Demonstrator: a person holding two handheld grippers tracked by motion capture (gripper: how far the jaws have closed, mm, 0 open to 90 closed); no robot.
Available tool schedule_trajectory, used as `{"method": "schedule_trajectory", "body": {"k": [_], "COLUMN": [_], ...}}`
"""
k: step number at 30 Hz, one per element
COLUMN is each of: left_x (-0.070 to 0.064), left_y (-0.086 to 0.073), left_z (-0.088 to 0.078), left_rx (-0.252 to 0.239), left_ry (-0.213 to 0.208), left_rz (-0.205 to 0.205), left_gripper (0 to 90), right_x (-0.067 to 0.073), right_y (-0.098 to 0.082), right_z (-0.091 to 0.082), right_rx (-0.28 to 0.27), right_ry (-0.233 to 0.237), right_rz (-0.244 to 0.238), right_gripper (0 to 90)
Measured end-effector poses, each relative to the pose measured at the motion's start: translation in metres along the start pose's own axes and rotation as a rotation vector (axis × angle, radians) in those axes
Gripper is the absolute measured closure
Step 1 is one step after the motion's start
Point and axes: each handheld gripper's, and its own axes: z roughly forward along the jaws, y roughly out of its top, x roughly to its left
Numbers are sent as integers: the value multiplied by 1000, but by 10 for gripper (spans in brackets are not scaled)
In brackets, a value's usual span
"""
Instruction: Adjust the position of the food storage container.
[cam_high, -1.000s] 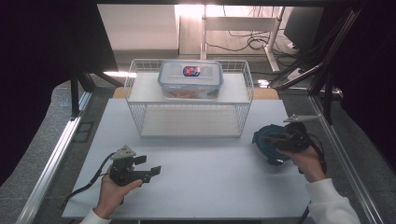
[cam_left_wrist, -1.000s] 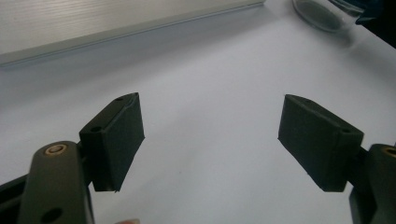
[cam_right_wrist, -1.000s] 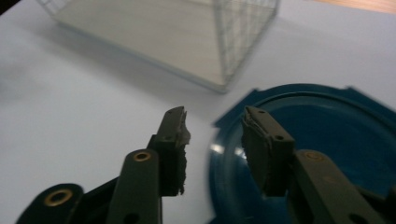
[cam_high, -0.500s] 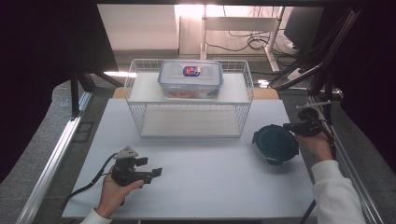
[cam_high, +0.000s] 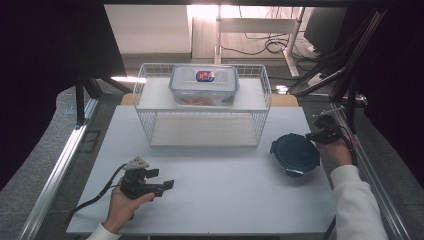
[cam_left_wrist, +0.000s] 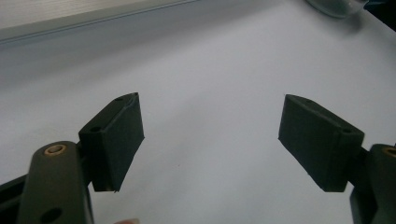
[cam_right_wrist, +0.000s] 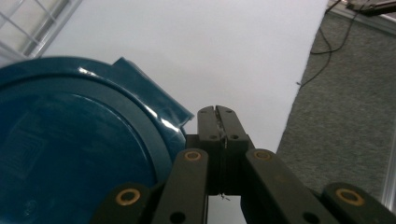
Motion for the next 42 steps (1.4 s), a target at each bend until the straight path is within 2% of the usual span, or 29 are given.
{"method": "schedule_trajectory", "body": {"k": [6, 9, 14, 19, 22, 26, 27, 28, 29, 30, 31, 33, 36, 42], "left_x": [0, 0, 0, 0, 0, 1, 1, 1, 2, 2, 2, 2, 2, 2], "left_y": [0, 0, 0, 0, 1, 1, 2, 2, 2, 3, 3, 3, 3, 3], "left_z": [1, 1, -1, -1, 0, 0, 0, 0, 0, 0, 1, 1, 2, 3], "left_rx": [9, 10, 3, 3, 2, 0, 0, 0, -1, -2, 1, 2, 7, 7], "left_ry": [-6, -8, -13, -19, -24, -28, -30, -34, -38, -39, -38, -39, -39, -37], "left_rz": [4, 3, -1, 1, -2, -4, -6, -12, -14, -14, -13, -14, -14, -19], "left_gripper": [215, 214, 215, 215, 215, 215, 215, 215, 215, 215, 215, 215, 215, 215], "right_x": [2, 3, 12, 23, 36, 45, 52, 52, 60, 60, 69, 73, 90, 105], "right_y": [0, 0, 0, -4, -9, -12, -15, -15, -17, -17, -19, -20, -24, -27], "right_z": [0, 0, -2, -4, -7, -9, -10, -10, -11, -11, -12, -13, -15, -18], "right_rx": [-3, -3, 7, -8, -21, -31, -43, -43, -51, -51, -57, -59, -69, -67], "right_ry": [-4, 4, 12, 8, 21, 34, 56, 56, 77, 77, 91, 97, 129, 142], "right_rz": [-54, -60, -98, -100, -114, -119, -119, -119, -122, -122, -134, -141, -161, -167], "right_gripper": [895, 896, 896, 897, 897, 897, 897, 897, 897, 897, 897, 897, 897, 897]}}
